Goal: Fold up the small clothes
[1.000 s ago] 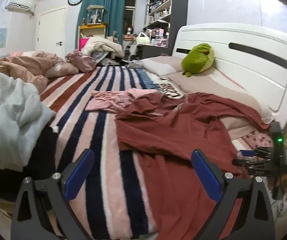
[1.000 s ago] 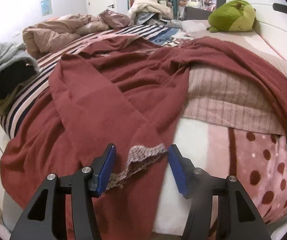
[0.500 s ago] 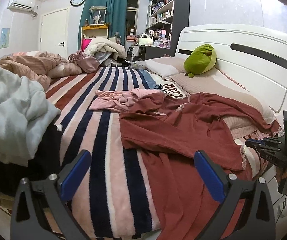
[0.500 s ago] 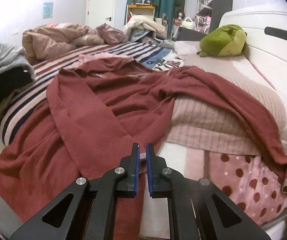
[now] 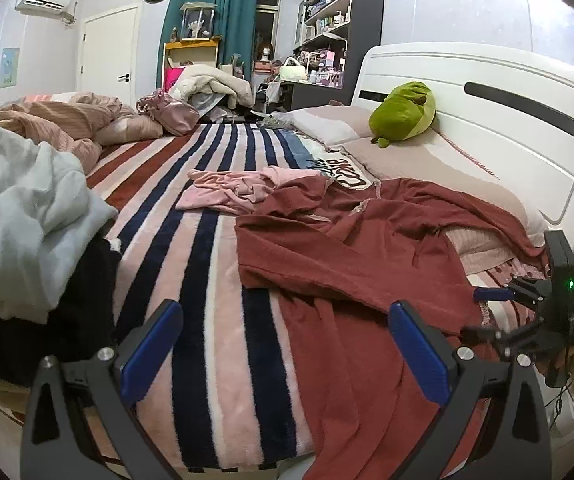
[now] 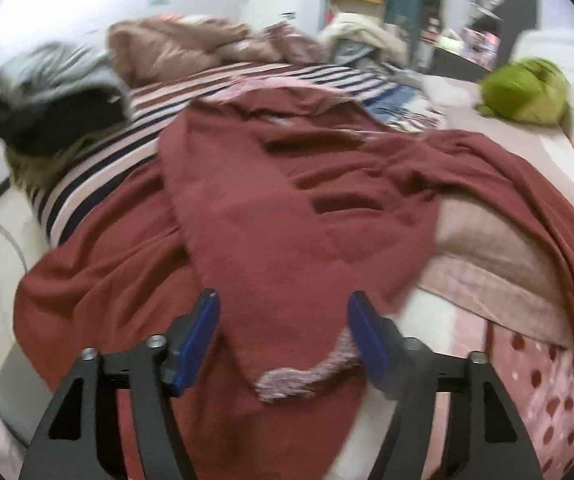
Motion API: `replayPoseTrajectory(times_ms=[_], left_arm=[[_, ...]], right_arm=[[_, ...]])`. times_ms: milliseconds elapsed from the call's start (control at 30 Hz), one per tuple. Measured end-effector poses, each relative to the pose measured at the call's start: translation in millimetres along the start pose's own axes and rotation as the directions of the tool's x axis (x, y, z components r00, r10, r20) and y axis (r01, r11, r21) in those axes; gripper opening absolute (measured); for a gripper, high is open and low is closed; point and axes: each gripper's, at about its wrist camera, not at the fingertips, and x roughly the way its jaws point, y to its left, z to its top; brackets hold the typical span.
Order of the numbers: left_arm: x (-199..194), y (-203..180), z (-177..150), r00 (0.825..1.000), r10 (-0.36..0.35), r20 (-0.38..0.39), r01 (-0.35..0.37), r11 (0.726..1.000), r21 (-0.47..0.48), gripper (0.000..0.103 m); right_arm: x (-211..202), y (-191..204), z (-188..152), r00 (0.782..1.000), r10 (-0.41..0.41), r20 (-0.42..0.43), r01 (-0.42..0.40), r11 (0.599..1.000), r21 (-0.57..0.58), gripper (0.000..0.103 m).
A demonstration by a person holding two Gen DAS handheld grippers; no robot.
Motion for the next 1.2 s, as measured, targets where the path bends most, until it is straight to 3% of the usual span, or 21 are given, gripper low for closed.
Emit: replayPoseTrajectory(times_ms=[67, 233, 400, 467, 567, 733, 967, 1067, 1100, 1167, 1200], left_arm=[[0.1, 2.2, -0.2, 1.0, 0.002, -0.002, -0.002, 1.0, -0.005, 0.102], [-0.2, 2.9, 0.2, 1.0, 0.0, -0.002, 0.0, 1.0, -0.006, 0.102], [2.6, 2.6, 0.4, 1.0, -0.003, -0.006, 0.003, 1.0, -0.011, 0.102], [2.5, 1.8, 0.3, 1.0, -0.004, -0.006, 0.004, 1.0, -0.012, 0.102], [2.3, 1.9, 0.7, 1.0, -0.003, -0.005, 0.003, 1.0, -0.01, 0.102], [3.0, 4.8, 0.6, 1.0, 0.004, -0.007, -0.004, 1.0, -0.02, 0.102], [14.0, 8.6, -8.2, 0.998, -0.026, -0.059, 0.022, 0.997, -0.067, 0.102], [19.1, 6.5, -10.3, 0.997, -0.028, -0.074, 0.023, 0.997, -0.074, 0.102], [20.6, 4.9, -10.2, 0.997, -0.03, -0.076, 0.024, 0.997, -0.075, 0.102], [21.8, 2.8, -9.2, 0.996, -0.039, -0.076, 0.034, 0.997, -0.074, 0.102], [21.9, 1.5, -8.9, 0.996, -0.044, -0.075, 0.038, 0.997, -0.072, 0.102]], right_arm=[[9.6, 3.5, -4.7, 0.999, -0.015, -0.04, 0.015, 1.0, -0.017, 0.081], [12.1, -3.6, -11.9, 0.993, -0.116, -0.039, 0.116, 0.993, -0.008, 0.076], [6.1, -22.1, -9.6, 0.979, -0.2, -0.031, 0.201, 0.979, 0.03, 0.036], [5.4, -22.5, -8.4, 0.981, -0.193, -0.023, 0.194, 0.981, 0.029, 0.01], [-3.3, -15.1, -4.4, 0.978, -0.209, 0.021, 0.209, 0.978, 0.0, 0.003], [-34.8, -14.8, 3.7, 0.966, -0.235, 0.112, 0.234, 0.972, 0.018, 0.001], [-78.9, -30.7, -2.4, 0.951, -0.258, 0.17, 0.243, 0.964, 0.103, 0.0], [-77.7, -31.6, -8.4, 0.974, -0.169, 0.151, 0.159, 0.984, 0.078, 0.002], [-70.8, -29.5, -9.6, 0.984, -0.125, 0.126, 0.117, 0.991, 0.065, 0.006], [-58.7, -21.8, -10.9, 0.99, -0.077, 0.114, 0.072, 0.996, 0.047, 0.042], [-48.3, -16.5, -10.3, 0.995, -0.038, 0.096, 0.035, 0.999, 0.034, 0.048]])
